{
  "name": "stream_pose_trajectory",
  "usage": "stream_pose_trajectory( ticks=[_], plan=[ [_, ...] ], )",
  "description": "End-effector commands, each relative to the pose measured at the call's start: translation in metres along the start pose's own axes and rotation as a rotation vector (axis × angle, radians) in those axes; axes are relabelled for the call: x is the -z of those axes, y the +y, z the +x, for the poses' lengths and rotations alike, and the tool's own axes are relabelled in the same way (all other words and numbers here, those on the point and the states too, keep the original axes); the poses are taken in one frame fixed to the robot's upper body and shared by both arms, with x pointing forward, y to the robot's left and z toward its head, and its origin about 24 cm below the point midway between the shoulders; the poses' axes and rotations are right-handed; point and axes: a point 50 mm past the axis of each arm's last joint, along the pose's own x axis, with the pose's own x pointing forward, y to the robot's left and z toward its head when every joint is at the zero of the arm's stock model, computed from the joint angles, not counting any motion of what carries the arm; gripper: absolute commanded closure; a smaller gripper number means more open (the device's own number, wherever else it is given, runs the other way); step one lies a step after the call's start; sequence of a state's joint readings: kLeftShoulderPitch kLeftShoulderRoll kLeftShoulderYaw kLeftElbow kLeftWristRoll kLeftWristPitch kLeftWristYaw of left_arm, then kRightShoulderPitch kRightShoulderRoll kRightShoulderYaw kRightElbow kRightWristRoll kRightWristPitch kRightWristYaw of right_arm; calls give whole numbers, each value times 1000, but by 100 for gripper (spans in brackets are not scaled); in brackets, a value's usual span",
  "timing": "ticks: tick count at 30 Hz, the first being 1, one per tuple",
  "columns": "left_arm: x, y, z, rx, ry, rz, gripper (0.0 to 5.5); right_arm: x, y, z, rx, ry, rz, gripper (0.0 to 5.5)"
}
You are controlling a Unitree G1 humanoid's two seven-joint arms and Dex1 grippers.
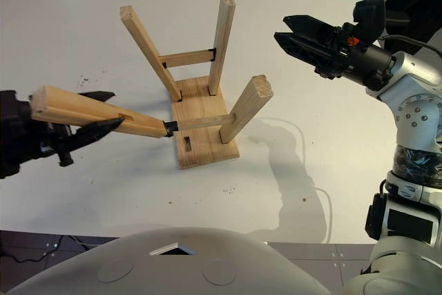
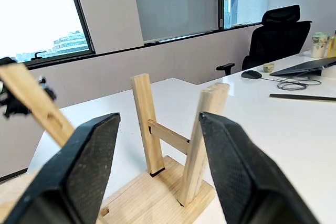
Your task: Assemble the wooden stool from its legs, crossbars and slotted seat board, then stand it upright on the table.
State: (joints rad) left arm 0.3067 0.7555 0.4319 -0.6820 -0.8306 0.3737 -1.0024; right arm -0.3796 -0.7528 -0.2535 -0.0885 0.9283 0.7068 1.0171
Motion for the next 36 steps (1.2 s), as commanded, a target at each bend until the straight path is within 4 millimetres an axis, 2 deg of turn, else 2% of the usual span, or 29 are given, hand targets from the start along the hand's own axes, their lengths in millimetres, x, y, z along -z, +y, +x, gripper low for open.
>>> stream_pose_trajectory(
  ticks=[1, 3, 8, 14, 19, 23, 29, 36],
  plan=[
    [29, -5, 6, 15, -3, -75, 346, -5, 0, 5, -27, 3, -25, 273],
    [35, -7, 11, 4, -30, -89, 346, -5, -1, 7, -40, 7, -24, 273],
    [34, -9, 18, -4, -77, -72, 346, 0, -1, 11, -56, 51, -48, 273],
    [19, -6, 18, 13, -113, -41, 346, 2, -2, 11, -60, 55, -46, 273],
    [12, -12, 29, 70, -152, -39, 346, 5, -2, 12, -54, 54, -46, 273],
    [21, -13, 38, 91, -115, -32, 346, 8, -1, 16, -59, 67, -55, 273],
    [36, -8, 40, 42, -58, -27, 346, 9, -1, 16, -66, 73, -59, 273],
    [41, -16, 42, 99, -10, -74, 346, 10, 0, 17, -61, 69, -61, 273]
  ],
)
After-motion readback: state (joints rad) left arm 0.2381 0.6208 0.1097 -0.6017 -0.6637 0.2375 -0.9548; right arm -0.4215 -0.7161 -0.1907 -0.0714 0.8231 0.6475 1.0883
